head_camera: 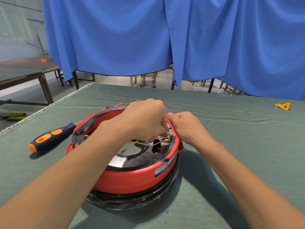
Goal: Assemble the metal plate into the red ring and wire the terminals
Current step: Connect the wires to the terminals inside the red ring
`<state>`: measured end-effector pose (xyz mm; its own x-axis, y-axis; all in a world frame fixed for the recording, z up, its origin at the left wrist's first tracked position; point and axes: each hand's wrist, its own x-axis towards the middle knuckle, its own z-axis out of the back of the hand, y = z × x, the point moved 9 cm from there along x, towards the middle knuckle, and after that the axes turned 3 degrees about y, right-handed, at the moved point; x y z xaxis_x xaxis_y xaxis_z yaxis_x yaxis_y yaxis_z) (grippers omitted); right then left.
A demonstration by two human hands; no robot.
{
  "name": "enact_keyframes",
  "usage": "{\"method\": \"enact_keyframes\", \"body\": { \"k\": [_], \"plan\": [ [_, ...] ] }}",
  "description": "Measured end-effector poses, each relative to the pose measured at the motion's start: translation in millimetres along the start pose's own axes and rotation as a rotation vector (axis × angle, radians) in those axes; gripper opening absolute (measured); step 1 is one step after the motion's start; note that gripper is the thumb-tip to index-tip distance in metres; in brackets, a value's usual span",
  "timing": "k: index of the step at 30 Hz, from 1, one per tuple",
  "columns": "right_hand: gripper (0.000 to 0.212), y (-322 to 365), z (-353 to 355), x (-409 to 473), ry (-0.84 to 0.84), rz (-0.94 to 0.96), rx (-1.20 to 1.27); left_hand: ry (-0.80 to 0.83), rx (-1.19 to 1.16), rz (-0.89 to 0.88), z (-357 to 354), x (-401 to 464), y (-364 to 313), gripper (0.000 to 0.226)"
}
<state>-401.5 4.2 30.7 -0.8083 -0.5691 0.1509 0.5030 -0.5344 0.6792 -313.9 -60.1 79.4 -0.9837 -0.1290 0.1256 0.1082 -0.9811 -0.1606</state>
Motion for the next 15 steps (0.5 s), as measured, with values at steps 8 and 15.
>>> {"method": "enact_keyframes", "body": {
  "k": [8, 15],
  "plan": [
    [0.052, 4.5, 0.8, -1.9, 0.011, 0.015, -0.069, -0.046, -0.066, -0.029, -3.0, -0.1, -2.9, 0.011],
    [0.052, 0.2, 5.8, -0.4, 0.001, -0.023, -0.106, 0.120, -0.255, -0.078, -7.8, -0.2, 1.4, 0.009]
  ]
}}
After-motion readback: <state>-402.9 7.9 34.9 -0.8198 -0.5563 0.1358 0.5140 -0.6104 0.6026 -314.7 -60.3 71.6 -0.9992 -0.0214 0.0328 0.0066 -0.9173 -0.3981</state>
